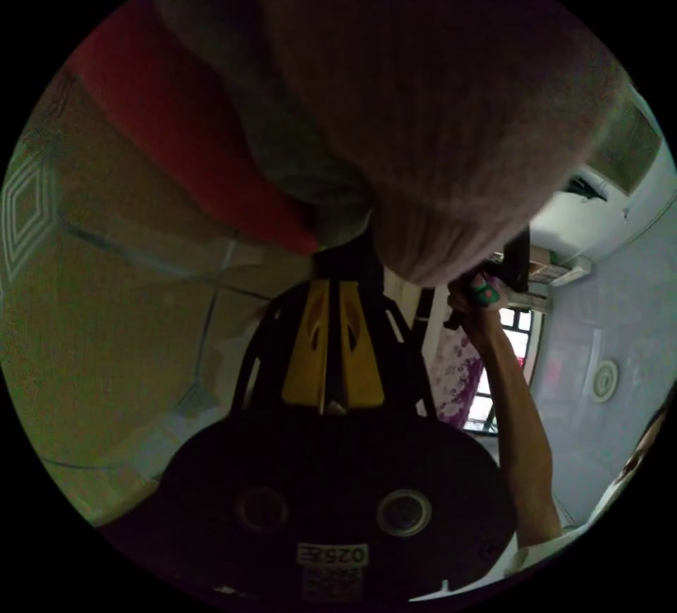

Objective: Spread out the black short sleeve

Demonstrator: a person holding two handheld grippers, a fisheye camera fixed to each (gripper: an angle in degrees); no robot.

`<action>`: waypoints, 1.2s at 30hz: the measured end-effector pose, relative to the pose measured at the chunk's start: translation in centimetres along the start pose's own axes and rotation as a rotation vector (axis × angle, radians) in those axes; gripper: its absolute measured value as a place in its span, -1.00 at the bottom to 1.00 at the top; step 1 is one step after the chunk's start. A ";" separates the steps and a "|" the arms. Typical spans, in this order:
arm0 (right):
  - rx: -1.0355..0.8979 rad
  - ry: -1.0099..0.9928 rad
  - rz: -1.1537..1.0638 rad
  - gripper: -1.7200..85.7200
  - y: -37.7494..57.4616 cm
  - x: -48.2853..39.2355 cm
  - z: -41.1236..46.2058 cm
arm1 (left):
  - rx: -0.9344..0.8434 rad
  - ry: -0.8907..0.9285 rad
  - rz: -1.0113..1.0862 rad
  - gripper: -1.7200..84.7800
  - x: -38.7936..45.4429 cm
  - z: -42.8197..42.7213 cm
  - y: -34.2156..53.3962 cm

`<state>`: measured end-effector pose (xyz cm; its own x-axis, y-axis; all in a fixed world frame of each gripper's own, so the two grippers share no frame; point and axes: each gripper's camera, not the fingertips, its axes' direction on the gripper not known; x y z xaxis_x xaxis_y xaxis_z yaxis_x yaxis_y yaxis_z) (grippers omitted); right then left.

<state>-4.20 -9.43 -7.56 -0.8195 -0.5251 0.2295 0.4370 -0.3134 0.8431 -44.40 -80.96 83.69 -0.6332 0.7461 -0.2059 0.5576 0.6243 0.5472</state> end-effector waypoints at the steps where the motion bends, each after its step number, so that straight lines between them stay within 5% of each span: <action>1: -0.067 -0.013 -0.018 -0.68 -1.0 -0.3 1.1 | 0.028 -0.005 0.000 -0.98 0.0 0.2 0.0; 6: -0.047 0.150 -0.169 -0.92 -1.3 -3.5 -1.8 | 0.058 -0.082 0.108 -0.99 0.4 0.2 1.2; 9: 0.077 0.280 -0.241 -0.92 4.4 -5.2 -6.3 | 0.123 -0.159 0.446 -0.99 3.5 -0.7 3.9; 12: 0.334 0.182 -0.147 -0.90 13.9 -5.2 -9.9 | 0.142 -0.241 0.940 -1.00 8.0 0.3 10.1; 16: 0.405 0.079 0.347 -0.76 27.0 -1.9 -4.1 | -0.110 -0.322 1.488 -1.00 8.2 6.9 20.7; 19: 0.396 -0.184 0.622 -0.69 34.2 0.0 0.8 | -0.330 -0.412 1.587 -0.98 5.1 11.4 24.4; 24: 0.631 -0.360 0.735 -0.67 40.3 -1.3 -0.9 | -0.332 -0.353 1.489 -0.94 5.6 11.0 23.9; 31: 0.829 -0.597 0.786 -0.57 42.6 1.1 -4.5 | -0.498 -0.241 0.805 -0.88 4.9 14.3 17.4; 36: 0.823 -0.557 0.708 -0.63 38.6 3.8 -11.7 | -0.454 -0.265 0.616 -0.90 3.9 17.2 14.7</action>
<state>13.92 -32.78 20.13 -0.6304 0.0975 0.7701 0.6518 0.6053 0.4569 -29.42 -64.86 76.97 -0.1038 0.9909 0.0856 0.4566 -0.0290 0.8892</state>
